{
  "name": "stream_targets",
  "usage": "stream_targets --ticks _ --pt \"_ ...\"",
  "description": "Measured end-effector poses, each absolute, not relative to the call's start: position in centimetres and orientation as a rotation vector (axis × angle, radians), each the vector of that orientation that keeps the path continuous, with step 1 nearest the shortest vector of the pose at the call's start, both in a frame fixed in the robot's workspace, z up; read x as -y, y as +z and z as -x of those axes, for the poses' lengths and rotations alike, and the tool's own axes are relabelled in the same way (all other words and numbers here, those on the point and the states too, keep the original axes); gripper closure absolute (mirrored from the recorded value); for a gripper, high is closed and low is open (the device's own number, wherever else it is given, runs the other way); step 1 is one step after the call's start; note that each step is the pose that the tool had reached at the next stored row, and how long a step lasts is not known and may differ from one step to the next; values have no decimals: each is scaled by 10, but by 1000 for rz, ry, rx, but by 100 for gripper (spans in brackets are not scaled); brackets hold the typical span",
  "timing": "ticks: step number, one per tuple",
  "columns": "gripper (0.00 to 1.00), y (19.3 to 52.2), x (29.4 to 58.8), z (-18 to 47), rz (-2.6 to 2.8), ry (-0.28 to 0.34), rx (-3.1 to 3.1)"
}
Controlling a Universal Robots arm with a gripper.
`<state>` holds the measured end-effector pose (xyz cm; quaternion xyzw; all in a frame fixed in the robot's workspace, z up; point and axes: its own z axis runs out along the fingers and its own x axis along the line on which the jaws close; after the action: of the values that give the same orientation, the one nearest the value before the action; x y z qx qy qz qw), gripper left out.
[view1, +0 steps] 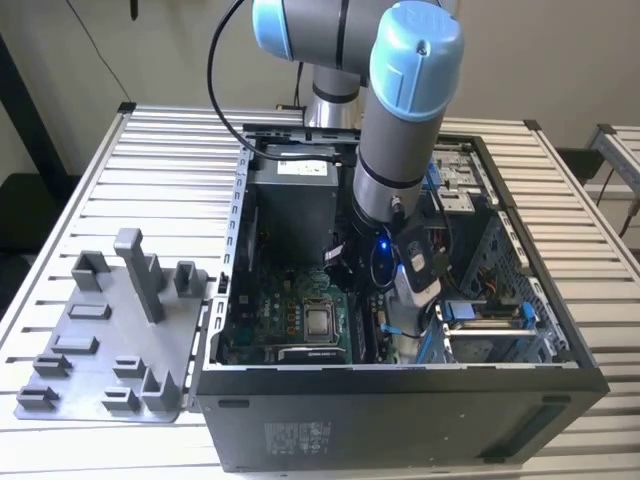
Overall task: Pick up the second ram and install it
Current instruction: 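Insert the second ram into the second slot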
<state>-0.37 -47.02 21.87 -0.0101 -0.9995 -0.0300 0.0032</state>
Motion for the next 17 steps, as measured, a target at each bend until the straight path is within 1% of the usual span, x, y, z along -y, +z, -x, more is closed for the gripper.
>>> stream_targets --ticks 17 --pt "86 211 470 4 24 -93 3134"
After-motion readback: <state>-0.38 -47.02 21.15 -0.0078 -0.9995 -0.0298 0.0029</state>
